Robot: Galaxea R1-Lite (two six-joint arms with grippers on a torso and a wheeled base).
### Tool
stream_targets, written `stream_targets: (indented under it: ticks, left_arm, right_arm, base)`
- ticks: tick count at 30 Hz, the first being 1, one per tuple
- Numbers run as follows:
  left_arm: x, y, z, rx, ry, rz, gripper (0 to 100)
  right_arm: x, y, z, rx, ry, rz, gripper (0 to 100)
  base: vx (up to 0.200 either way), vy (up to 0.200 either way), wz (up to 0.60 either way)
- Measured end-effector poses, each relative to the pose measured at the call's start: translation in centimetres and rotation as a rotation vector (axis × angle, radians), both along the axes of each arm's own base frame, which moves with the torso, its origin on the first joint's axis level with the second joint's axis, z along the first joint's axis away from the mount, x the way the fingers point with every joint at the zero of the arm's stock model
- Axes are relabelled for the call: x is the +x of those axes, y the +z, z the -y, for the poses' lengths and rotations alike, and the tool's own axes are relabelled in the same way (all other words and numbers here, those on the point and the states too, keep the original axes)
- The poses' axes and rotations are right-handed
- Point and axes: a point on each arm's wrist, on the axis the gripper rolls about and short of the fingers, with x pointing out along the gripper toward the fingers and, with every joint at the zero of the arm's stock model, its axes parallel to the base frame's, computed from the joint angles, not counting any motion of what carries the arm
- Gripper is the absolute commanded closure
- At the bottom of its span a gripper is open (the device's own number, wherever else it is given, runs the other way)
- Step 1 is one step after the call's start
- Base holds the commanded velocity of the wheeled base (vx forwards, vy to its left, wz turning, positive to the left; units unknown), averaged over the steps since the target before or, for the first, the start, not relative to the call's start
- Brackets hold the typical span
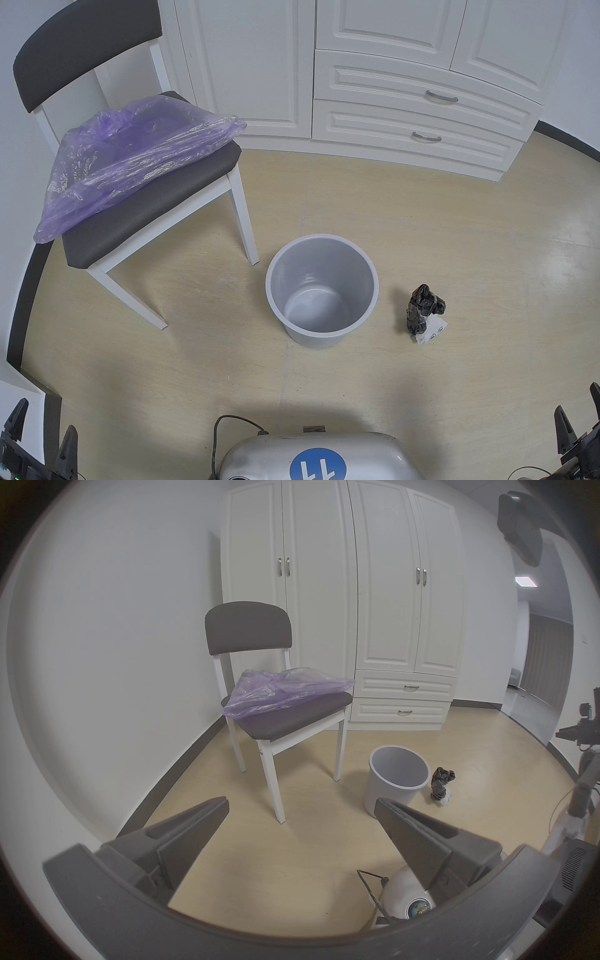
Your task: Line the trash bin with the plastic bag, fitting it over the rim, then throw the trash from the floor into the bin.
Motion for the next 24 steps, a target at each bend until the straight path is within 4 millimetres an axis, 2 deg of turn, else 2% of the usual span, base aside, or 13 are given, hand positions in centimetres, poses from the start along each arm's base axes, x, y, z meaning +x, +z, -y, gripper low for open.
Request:
stream_targets:
  ticks: [5,14,21,24]
  left_arm:
    - [0.0,0.0,0.0,-0.001,0.0,0.0,0]
    - [0.0,0.0,-0.2,-0.128,0.078,0.003,0]
    - [0.0,0.7,-0.2,-0.024,0.075,0.069,0]
    - [-0.3,2.0,-0.1,0.005,0.051,0.182,0]
  right_arm:
    - [0.0,0.0,0.0,-0.039,0.016,0.001,0]
    - [0.0,0.0,0.0,0.03,-0.002,0.002,0]
    - [0.0,0.0,0.0,-0.017,0.001,0.003,0]
    - [0.0,0.1,0.0,-0.023,0.008,0.005,0]
  base:
    - [0.0,0.0,0.0]
    - [0.0,0.0,0.0]
    - [0.0,0.0,0.0]
    - [0.0,0.0,0.0]
